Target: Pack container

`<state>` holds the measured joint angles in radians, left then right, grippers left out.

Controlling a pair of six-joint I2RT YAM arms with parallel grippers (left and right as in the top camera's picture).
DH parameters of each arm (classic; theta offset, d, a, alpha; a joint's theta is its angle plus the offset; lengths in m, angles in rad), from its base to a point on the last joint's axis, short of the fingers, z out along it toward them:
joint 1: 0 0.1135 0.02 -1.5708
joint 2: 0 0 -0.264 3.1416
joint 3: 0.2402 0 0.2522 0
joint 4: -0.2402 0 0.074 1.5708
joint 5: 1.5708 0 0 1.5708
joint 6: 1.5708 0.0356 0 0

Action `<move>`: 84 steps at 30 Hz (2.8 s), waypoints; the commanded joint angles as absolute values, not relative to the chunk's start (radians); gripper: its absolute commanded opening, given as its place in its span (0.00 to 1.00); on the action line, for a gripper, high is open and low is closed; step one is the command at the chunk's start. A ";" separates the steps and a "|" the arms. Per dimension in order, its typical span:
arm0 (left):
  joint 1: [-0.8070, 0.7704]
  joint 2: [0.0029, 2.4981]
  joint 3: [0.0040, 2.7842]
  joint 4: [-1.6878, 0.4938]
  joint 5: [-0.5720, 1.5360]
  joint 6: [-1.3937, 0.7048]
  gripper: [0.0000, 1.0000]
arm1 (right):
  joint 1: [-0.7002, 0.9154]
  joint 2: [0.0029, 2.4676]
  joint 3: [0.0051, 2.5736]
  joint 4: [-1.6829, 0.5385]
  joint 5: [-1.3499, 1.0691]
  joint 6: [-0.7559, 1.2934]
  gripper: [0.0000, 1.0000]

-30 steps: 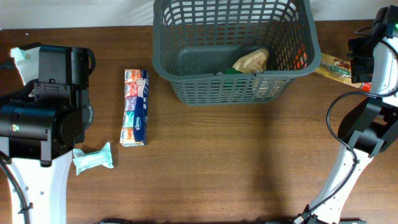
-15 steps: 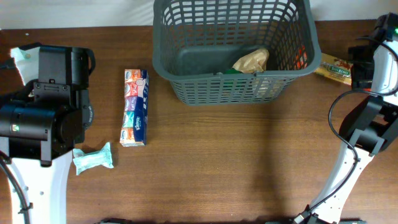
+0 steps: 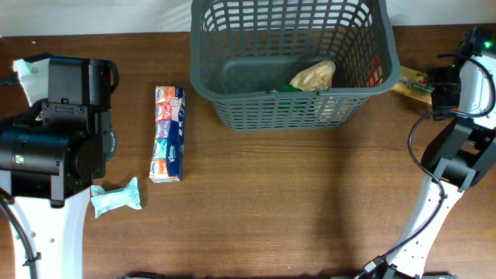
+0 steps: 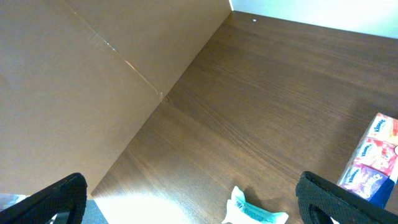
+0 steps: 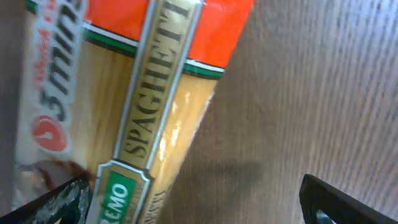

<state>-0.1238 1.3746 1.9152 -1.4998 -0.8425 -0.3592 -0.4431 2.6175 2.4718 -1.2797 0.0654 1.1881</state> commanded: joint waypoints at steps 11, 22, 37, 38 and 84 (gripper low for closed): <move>-0.120 1.377 1.916 -1.500 -0.850 -0.351 1.00 | -0.461 2.673 2.470 -1.477 0.117 1.300 0.99; -0.120 1.377 1.916 -1.500 -0.850 -0.351 0.99 | -0.474 2.672 2.475 -1.397 0.045 1.156 0.99; -0.120 1.377 1.916 -1.500 -0.850 -0.351 1.00 | -0.463 2.666 2.680 -1.346 -0.086 1.019 0.99; -0.120 1.377 1.916 -1.500 -0.850 -0.351 1.00 | -0.462 2.666 2.706 -1.351 -0.086 1.009 0.99; -0.120 1.377 1.916 -1.500 -0.850 -0.351 1.00 | -0.420 2.716 2.613 -0.991 -0.124 1.021 0.99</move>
